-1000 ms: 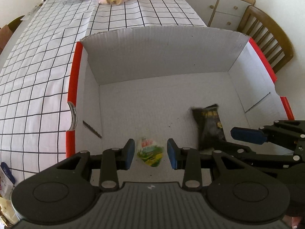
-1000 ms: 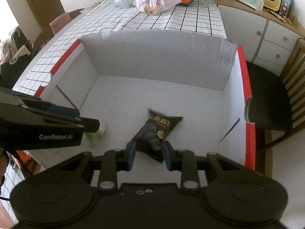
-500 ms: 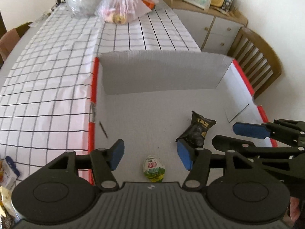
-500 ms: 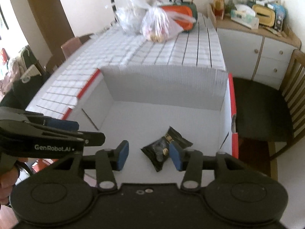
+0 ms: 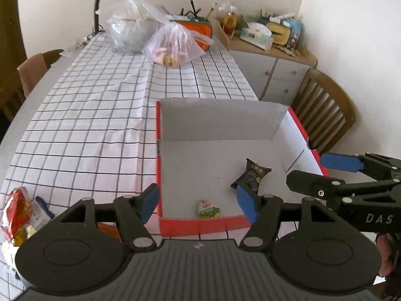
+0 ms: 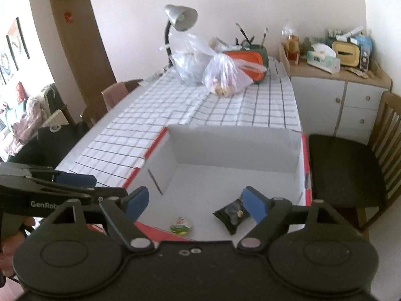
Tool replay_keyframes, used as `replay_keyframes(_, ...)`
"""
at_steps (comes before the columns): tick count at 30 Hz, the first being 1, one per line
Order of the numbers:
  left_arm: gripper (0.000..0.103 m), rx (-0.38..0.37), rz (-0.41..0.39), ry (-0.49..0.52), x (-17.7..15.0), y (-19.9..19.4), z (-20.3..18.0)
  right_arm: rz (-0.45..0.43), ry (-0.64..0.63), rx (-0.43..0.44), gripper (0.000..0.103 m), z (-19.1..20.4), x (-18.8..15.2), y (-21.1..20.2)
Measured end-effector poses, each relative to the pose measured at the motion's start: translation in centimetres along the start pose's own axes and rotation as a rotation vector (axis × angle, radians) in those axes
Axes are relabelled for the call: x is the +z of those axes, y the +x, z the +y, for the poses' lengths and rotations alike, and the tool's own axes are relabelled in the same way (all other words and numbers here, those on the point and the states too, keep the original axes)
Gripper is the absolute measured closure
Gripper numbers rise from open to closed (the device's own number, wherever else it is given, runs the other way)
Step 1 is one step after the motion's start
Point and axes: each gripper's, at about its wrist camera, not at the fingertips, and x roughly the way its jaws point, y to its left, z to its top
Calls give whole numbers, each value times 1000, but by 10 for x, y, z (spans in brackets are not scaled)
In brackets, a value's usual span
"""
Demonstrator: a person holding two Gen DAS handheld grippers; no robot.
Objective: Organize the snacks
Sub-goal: 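Open both tools to drop the black pack and jelly cup into the box, then move both tools back to the snack pile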
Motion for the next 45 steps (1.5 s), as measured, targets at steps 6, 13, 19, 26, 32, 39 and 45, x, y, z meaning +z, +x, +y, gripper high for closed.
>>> replay_keyframes(6, 33, 8, -41, -27, -13, -25, 18, -40, -26, 33, 17, 26, -4, -13)
replay_keyframes(13, 23, 18, -102, -54, -30, -50, 52, -86, -47, 57, 2, 66, -12, -23)
replay_keyframes(19, 21, 4, -98, -34, -42, -65, 91, -71, -18, 40, 0, 106, -22, -15)
replay_keyframes(26, 21, 4, -69, -32, -55, -79, 160, -11, 0, 2, 0, 157, -40, 2)
replay_keyframes(32, 21, 35, -39, -40, -63, -81, 221, 37, 24, -25, 1, 192, -57, 24)
replay_keyframes(39, 21, 48, 19, -34, -79, -70, 267, 93, 56, -67, 2, 217, -69, 55)
replay_keyframes(45, 21, 37, 75, -57, -93, -57, 291, 137, 106, -141, 3, 215, -76, 82)
